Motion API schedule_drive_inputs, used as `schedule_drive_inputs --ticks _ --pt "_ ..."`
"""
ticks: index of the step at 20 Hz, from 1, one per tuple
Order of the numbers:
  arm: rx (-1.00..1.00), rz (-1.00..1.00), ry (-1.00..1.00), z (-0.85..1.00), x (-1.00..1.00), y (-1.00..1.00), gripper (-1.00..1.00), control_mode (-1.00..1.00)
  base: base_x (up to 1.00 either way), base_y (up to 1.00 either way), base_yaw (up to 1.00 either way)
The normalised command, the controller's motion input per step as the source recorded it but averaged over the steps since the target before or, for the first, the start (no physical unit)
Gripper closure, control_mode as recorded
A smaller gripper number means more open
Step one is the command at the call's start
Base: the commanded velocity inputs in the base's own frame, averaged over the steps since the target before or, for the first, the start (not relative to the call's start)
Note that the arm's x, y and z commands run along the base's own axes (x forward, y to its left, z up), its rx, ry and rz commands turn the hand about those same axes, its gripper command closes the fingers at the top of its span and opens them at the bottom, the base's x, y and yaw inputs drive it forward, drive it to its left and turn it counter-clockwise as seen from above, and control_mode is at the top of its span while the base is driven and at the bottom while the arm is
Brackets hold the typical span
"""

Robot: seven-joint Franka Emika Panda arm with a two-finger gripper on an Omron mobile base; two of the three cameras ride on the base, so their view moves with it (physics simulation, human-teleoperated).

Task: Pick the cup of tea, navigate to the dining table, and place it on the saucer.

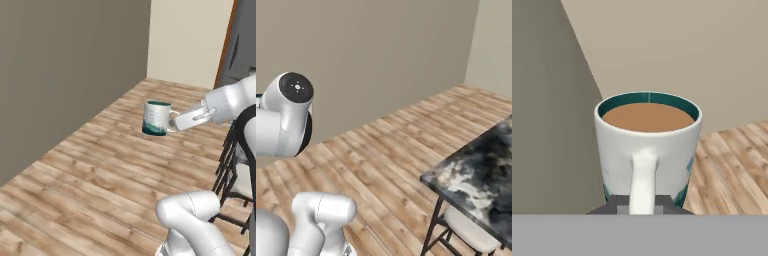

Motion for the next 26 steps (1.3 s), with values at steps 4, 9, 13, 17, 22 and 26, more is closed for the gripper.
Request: schedule_drive_inputs --ticks 4,9,13,17,22,26 --pt "0.0 0.0 0.0 0.0 0.0 0.0 1.0 1.0 1.0 0.81 -0.42" --pt "0.0 0.0 0.0 0.0 0.0 0.0 1.0 1.0 1.0 0.79 -0.52" --pt "0.0 0.0 0.0 0.0 0.0 0.0 1.0 1.0 1.0 0.78 -0.64" --pt "0.0 0.0 0.0 0.0 0.0 0.0 1.0 1.0 1.0 0.79 -0.66" --pt "0.0 0.0 0.0 0.0 0.0 0.0 1.0 1.0 1.0 0.73 -0.58" --pt "0.0 0.0 0.0 0.0 0.0 0.0 1.0 1.0 1.0 0.72 -0.46"
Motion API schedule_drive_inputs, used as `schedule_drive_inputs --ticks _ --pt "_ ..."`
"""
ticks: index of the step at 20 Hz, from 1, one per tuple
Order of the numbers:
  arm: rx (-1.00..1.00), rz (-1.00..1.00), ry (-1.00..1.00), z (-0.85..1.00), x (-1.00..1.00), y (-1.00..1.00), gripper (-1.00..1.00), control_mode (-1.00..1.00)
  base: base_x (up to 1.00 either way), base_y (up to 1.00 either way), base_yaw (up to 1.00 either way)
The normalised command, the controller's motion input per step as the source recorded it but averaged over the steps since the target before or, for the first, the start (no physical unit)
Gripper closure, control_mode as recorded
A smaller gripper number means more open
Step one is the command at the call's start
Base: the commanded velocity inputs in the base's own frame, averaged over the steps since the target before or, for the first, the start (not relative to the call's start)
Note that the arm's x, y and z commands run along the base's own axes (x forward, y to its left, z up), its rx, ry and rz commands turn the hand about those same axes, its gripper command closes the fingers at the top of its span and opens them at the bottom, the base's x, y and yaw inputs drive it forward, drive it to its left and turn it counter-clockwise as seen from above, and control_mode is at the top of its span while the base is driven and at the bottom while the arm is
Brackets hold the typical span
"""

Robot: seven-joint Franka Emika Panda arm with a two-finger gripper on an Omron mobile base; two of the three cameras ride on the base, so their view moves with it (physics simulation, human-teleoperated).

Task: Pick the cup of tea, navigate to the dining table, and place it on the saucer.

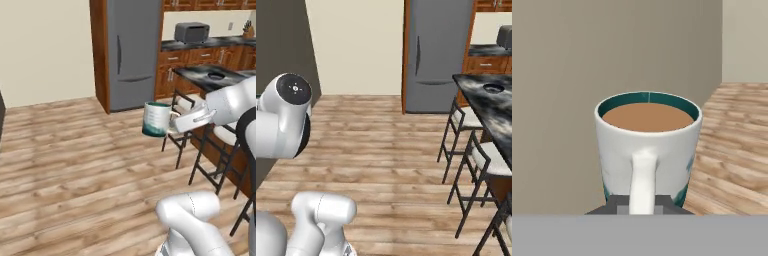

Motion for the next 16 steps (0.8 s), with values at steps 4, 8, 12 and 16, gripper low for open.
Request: schedule_drive_inputs --ticks 4,8,12,16 --pt "0.0 0.0 0.0 0.0 0.0 0.0 1.0 1.0 1.0 0.75 -0.47" --pt "0.0 0.0 0.0 0.0 0.0 0.0 1.0 1.0 1.0 0.75 -0.5" --pt "0.0 0.0 0.0 0.0 0.0 0.0 1.0 1.0 1.0 0.74 -0.57" --pt "0.0 0.0 0.0 0.0 0.0 0.0 1.0 1.0 1.0 0.77 -0.62"
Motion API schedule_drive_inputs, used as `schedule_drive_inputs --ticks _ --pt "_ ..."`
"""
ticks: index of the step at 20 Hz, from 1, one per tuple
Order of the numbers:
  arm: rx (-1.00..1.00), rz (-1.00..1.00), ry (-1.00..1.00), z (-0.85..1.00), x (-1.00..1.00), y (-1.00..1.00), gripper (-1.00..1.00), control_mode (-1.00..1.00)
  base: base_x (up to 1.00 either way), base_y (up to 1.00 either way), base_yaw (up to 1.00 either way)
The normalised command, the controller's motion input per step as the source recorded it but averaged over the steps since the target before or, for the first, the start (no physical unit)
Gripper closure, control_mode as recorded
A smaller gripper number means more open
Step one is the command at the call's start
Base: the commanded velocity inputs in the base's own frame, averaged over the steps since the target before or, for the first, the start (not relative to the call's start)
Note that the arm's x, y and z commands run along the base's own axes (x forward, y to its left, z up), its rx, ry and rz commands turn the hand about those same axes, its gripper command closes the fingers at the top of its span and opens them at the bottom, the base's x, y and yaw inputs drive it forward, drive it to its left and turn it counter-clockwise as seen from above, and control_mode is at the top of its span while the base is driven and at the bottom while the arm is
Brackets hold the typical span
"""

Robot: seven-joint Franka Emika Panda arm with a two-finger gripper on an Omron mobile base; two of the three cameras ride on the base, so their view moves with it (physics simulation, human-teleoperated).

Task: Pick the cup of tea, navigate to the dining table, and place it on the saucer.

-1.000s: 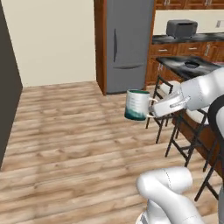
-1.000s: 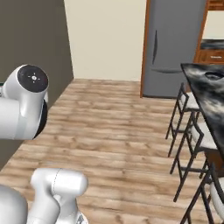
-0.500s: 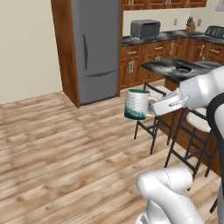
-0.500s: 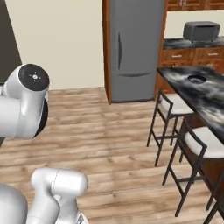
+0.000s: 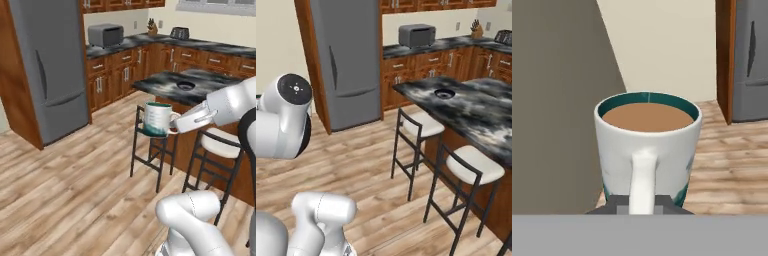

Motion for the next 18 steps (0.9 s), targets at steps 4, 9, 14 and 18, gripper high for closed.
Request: schedule_drive_inputs --ticks 4,9,14,18 --pt "0.0 0.0 0.0 0.0 0.0 0.0 1.0 1.0 1.0 0.76 -0.62" --pt "0.0 0.0 0.0 0.0 0.0 0.0 1.0 1.0 1.0 0.79 -0.65" --pt "0.0 0.0 0.0 0.0 0.0 0.0 1.0 1.0 1.0 0.64 -0.59" --pt "0.0 0.0 0.0 0.0 0.0 0.0 1.0 1.0 1.0 0.32 -0.52"
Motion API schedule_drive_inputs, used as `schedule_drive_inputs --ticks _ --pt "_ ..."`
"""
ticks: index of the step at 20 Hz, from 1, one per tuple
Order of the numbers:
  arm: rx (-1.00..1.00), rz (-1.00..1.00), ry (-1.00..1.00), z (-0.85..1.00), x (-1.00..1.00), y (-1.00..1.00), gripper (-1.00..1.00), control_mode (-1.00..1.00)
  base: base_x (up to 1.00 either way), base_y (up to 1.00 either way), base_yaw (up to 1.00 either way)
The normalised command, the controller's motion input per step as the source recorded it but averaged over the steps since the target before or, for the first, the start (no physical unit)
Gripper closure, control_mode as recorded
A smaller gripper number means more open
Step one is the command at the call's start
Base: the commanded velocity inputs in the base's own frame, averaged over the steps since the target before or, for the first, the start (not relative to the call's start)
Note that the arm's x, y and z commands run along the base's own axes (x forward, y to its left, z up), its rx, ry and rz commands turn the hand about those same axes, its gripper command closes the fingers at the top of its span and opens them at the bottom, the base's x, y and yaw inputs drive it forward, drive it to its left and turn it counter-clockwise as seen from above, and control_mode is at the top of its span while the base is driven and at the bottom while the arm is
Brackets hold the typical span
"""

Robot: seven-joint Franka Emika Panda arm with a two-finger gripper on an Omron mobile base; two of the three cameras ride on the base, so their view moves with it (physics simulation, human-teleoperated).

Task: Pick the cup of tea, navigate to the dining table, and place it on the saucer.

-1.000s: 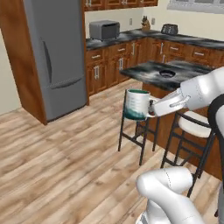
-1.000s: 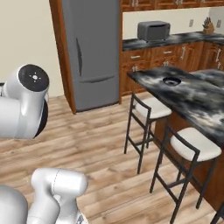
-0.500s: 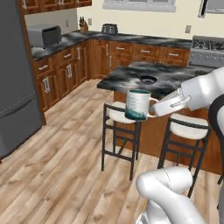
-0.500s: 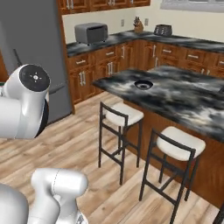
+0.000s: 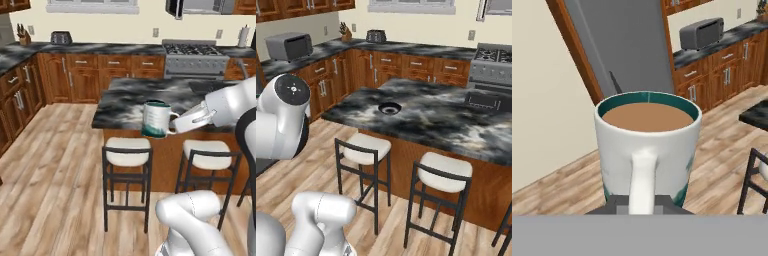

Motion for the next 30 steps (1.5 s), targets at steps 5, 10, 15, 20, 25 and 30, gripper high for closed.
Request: schedule_drive_inputs --ticks 5,10,15,20,25,30 --pt "0.0 0.0 0.0 0.0 0.0 0.0 1.0 1.0 0.88 0.25 -0.26" --pt "0.0 0.0 0.0 0.0 0.0 0.0 1.0 1.0 0.94 0.0 -0.02" --pt "0.0 0.0 0.0 0.0 0.0 0.0 1.0 1.0 0.42 0.11 0.0" --pt "0.0 0.0 0.0 0.0 0.0 0.0 1.0 1.0 0.29 0.07 0.0" --pt "0.0 0.0 0.0 0.0 0.0 0.0 1.0 1.0 0.0 0.01 0.0" --pt "0.0 0.0 0.0 0.0 0.0 0.0 1.0 1.0 0.0 0.0 0.0"
